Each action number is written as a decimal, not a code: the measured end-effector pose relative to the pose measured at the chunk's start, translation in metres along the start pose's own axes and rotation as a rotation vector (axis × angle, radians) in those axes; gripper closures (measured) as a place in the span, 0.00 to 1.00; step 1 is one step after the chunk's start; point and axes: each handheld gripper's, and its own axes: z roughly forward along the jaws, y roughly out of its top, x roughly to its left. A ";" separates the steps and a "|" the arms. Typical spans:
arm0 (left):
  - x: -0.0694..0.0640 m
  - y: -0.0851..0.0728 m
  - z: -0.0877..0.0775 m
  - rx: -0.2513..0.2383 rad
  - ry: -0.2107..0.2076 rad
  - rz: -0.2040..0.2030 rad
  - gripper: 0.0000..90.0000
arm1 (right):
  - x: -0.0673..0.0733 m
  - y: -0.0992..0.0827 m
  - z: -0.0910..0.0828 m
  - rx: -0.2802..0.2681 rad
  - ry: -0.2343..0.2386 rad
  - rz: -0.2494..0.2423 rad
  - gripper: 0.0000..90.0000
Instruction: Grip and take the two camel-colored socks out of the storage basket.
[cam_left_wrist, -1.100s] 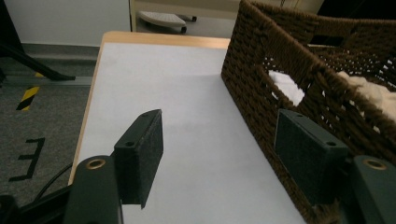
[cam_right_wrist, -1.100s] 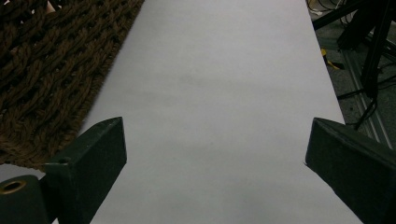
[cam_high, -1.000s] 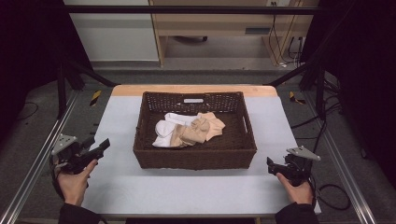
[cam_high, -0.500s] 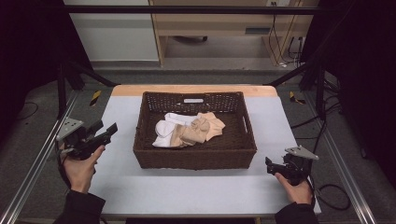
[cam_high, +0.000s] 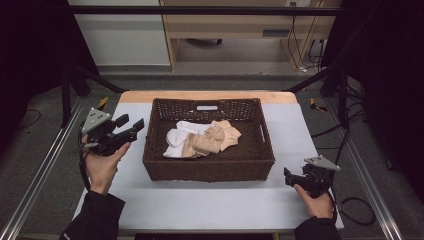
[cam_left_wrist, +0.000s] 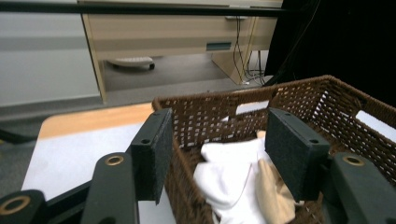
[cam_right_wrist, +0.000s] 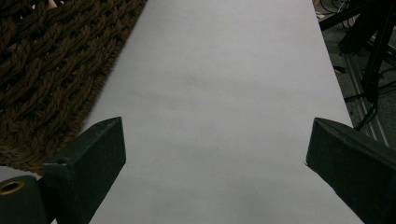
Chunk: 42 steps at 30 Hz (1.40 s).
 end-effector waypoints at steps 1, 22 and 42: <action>-0.002 0.003 0.002 0.001 -0.003 0.009 0.46 | 0.000 0.000 0.000 -0.001 0.002 0.001 0.06; -0.045 0.018 0.066 0.041 -0.051 0.080 0.47 | 0.001 0.003 0.004 -0.032 -0.002 0.002 0.05; -0.059 -0.014 0.135 0.195 -0.050 0.155 0.45 | 0.000 0.003 0.003 -0.041 -0.009 -0.005 0.05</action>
